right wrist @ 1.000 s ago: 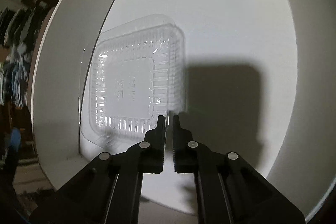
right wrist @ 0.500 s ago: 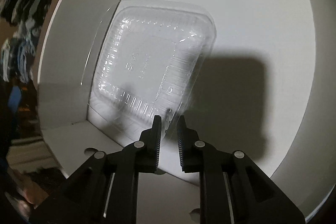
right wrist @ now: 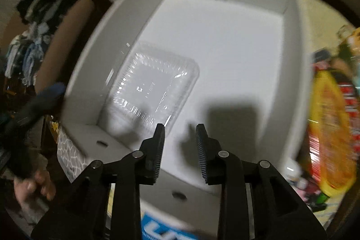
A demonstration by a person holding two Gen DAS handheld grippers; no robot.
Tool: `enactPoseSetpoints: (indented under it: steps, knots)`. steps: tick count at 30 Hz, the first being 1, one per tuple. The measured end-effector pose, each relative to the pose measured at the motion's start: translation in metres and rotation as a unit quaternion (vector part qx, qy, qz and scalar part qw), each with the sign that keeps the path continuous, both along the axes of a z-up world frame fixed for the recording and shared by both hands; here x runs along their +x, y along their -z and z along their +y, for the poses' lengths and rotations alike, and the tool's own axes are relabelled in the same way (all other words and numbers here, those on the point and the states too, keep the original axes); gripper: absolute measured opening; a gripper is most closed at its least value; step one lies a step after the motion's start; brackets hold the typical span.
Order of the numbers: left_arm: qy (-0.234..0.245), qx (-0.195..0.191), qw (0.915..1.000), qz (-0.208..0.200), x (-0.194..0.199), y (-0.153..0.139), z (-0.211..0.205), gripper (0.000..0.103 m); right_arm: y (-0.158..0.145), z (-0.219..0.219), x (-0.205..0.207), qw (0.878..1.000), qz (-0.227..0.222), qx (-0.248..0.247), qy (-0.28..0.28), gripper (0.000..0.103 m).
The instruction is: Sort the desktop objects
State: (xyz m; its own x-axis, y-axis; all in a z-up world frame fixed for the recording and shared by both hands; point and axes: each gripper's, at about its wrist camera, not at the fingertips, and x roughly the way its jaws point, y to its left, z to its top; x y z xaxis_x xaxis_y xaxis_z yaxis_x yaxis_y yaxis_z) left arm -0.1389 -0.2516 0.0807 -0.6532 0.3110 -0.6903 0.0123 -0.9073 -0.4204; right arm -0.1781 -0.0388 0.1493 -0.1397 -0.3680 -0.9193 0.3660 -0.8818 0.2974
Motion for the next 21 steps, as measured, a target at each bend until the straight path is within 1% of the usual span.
enactPoseSetpoints:
  steps: [1,2,4,5,6,7,9,10,12,15,17,18,19,20,21]
  knots:
    - [0.013,-0.011,0.9999,0.003,0.001,-0.002,0.009,0.091,-0.015,0.015,0.008,1.0,0.015,-0.005,0.008,0.033]
    - [0.026,-0.02,0.9995,0.005,0.003,-0.004,0.017,0.096,-0.008,0.023,0.01,1.0,0.025,-0.012,0.014,0.035]
    - [0.058,-0.043,0.9973,0.014,0.008,-0.01,0.041,0.103,-0.008,0.056,0.019,0.998,0.042,-0.029,0.027,0.044]
    - [0.075,-0.051,0.9957,0.019,0.012,-0.012,0.056,0.103,-0.019,0.074,0.029,0.998,0.05,-0.03,0.037,0.05]
    - [0.092,-0.054,0.994,0.023,0.015,-0.013,0.07,0.103,-0.017,0.08,0.03,0.997,0.06,-0.029,0.046,0.056]
    - [0.113,-0.055,0.9918,0.024,0.019,-0.013,0.085,0.103,-0.023,0.101,0.042,0.995,0.075,-0.025,0.057,0.058]
    - [0.153,-0.06,0.9861,0.023,0.026,-0.012,0.122,0.103,-0.021,0.148,0.069,0.993,0.088,-0.016,0.077,0.064]
    - [0.167,-0.067,0.9833,0.024,0.03,-0.012,0.137,0.103,-0.021,0.168,0.078,0.992,0.091,-0.016,0.092,0.065]
    - [0.192,-0.089,0.977,0.022,0.038,-0.011,0.168,0.103,-0.013,0.198,0.086,0.989,0.091,-0.025,0.114,0.067]
    - [0.238,-0.124,0.9631,0.019,0.051,-0.007,0.216,0.103,0.006,0.239,0.093,0.985,0.089,-0.028,0.145,0.07]
    - [0.257,-0.159,0.9531,0.015,0.058,-0.003,0.245,0.103,0.021,0.262,0.101,0.982,0.093,-0.031,0.161,0.07]
    - [0.259,-0.176,0.9498,0.013,0.062,-0.001,0.257,0.103,0.027,0.274,0.105,0.981,0.093,-0.037,0.169,0.07]
    - [0.258,-0.181,0.949,0.01,0.064,-0.001,0.266,0.103,0.037,0.283,0.107,0.979,0.091,-0.046,0.177,0.07]
    - [0.255,-0.179,0.95,0.008,0.065,-0.001,0.272,0.103,0.046,0.292,0.108,0.977,0.088,-0.057,0.187,0.07]
    - [0.251,-0.17,0.9529,0.005,0.065,-0.002,0.277,0.103,0.055,0.301,0.109,0.974,0.085,-0.069,0.197,0.07]
